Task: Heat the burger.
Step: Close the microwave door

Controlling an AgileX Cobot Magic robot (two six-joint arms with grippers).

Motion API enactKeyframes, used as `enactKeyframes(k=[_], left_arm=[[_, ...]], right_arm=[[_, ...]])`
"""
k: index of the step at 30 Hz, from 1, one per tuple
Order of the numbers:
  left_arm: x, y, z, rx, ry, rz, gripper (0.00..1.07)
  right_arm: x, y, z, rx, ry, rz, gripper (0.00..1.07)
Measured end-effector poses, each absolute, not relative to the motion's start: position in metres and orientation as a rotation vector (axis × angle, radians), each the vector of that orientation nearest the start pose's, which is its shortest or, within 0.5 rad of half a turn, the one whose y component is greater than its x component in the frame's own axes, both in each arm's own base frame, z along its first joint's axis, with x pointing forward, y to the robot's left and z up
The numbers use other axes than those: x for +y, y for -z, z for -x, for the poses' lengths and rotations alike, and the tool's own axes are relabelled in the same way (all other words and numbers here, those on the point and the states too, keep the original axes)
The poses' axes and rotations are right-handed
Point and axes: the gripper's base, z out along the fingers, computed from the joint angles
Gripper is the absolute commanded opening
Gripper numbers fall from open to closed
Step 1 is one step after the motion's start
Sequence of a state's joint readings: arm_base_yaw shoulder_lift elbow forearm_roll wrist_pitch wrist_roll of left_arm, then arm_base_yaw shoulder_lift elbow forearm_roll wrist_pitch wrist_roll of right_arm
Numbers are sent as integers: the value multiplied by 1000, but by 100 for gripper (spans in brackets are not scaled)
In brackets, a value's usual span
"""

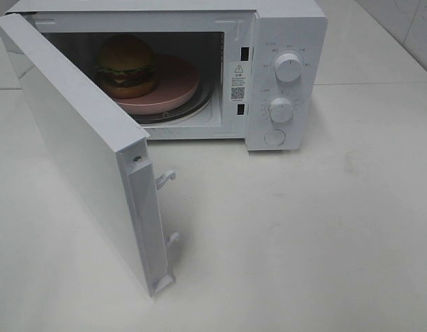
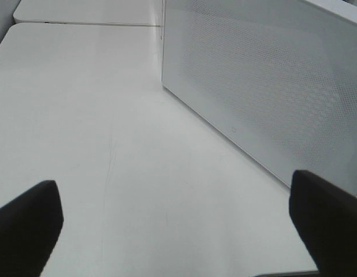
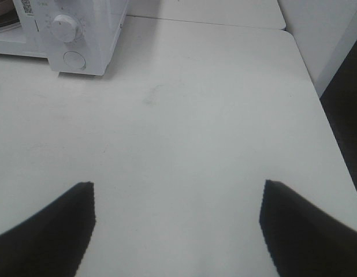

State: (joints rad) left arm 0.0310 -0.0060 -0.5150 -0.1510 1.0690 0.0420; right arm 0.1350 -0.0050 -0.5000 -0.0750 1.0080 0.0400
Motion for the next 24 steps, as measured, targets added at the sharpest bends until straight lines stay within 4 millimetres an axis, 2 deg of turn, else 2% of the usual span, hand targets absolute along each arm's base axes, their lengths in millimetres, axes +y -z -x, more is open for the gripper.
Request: enactKeyframes(k=[24], left_arm=[[-12,-281,8,2025,134,-21,100]], right_arm=[[-6,-282,3,1982,-24,93,76]])
